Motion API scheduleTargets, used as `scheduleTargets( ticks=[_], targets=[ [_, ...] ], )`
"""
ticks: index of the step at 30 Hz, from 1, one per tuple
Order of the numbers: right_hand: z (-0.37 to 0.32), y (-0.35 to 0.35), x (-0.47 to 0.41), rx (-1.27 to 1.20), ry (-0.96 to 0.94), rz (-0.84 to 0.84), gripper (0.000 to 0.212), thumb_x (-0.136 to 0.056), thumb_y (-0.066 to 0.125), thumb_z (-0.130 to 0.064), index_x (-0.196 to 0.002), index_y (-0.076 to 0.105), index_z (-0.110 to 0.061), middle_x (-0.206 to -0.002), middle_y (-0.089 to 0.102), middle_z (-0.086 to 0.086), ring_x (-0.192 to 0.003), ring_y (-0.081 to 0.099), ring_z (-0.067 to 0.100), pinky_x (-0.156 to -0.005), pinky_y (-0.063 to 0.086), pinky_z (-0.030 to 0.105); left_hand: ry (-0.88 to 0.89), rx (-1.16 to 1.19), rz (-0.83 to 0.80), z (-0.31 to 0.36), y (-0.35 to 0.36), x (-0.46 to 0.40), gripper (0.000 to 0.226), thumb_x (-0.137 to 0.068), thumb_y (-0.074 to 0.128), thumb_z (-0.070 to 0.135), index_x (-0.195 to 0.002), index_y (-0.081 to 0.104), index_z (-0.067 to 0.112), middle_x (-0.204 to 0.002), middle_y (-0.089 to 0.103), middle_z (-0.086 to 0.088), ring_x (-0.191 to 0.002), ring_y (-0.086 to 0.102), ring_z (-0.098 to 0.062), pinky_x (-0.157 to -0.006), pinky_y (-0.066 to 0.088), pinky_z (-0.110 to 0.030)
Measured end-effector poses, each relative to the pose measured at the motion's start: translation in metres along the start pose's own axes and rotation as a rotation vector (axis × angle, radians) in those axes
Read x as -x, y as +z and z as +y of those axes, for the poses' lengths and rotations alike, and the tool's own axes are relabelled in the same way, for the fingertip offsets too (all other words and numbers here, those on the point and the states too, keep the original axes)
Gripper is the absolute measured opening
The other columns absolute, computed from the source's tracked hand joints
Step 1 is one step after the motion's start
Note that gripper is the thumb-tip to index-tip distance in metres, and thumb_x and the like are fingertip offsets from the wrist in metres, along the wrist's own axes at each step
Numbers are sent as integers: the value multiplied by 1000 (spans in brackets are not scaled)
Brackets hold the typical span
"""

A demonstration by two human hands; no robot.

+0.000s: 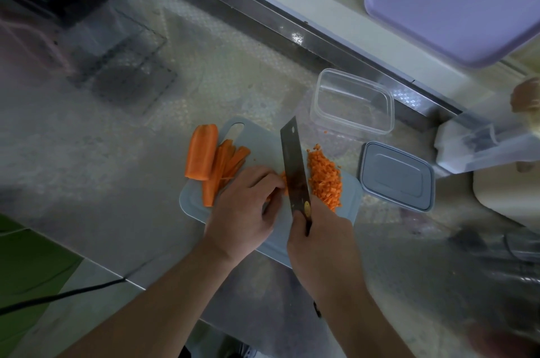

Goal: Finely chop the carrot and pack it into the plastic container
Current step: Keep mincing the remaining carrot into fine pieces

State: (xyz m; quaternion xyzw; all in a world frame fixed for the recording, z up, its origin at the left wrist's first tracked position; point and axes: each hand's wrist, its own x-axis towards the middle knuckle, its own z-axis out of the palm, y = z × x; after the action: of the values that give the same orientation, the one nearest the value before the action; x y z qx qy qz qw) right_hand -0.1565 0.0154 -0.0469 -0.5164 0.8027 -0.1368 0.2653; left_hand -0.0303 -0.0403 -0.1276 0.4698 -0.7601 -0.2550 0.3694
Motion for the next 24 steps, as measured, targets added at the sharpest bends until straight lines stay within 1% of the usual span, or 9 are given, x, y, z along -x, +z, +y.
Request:
scheduleTargets(
  ticks=[4, 8, 13, 17, 20, 24],
  targets=[
    [-1, -8, 0, 13, -13, -4, 21, -100, 45, -26, -79, 46, -26, -60, 53, -3, -55, 53, 14, -48, 34, 26, 1, -7, 9, 0, 0, 1, 9, -96, 70, 11, -105, 71, 12, -105, 66, 3, -100, 63, -16, -86, 55, -33],
    [-1, -12, -1, 12, -12, -2, 24, -99, 46, -27, -76, 44, -25, -58, 51, -1, -52, 52, 15, -47, 36, 27, -35, -8, 1, 1, -1, 1, 12, -97, 70, 16, -109, 67, 15, -105, 64, 5, -98, 61, -13, -85, 54, -32],
    [-2, -13, -2, 25, -24, -10, 26, -99, 48, -27, -74, 43, -22, -58, 50, 0, -53, 51, 17, -47, 39, 31, -11, 1, 7, 0, 0, 1, 3, -96, 68, 11, -97, 66, 13, -101, 64, 4, -96, 61, -15, -82, 54, -34],
    [-3, -15, 0, 42, -25, -38, 29, -100, 47, -26, -72, 41, -23, -59, 48, 0, -52, 48, 14, -48, 36, 29, 5, -5, 16, 1, 0, 1, 6, -95, 68, 6, -92, 66, 11, -98, 64, 3, -94, 62, -18, -80, 54, -37],
    [-4, -16, 0, 43, -31, -44, 30, -100, 48, -24, -71, 41, -23, -58, 47, 0, -51, 44, 14, -48, 34, 30, 15, -8, 20, 3, 0, 0, 10, -94, 67, 2, -89, 66, 11, -97, 64, 3, -93, 62, -20, -80, 53, -38],
    [-3, -15, 1, 59, -25, -45, 27, -98, 48, -24, -72, 43, -22, -59, 49, 1, -52, 48, 16, -48, 39, 33, 11, -14, 14, 3, -1, 0, 15, -93, 66, -3, -88, 65, 11, -96, 63, 3, -92, 60, -20, -79, 52, -37]
  ],
)
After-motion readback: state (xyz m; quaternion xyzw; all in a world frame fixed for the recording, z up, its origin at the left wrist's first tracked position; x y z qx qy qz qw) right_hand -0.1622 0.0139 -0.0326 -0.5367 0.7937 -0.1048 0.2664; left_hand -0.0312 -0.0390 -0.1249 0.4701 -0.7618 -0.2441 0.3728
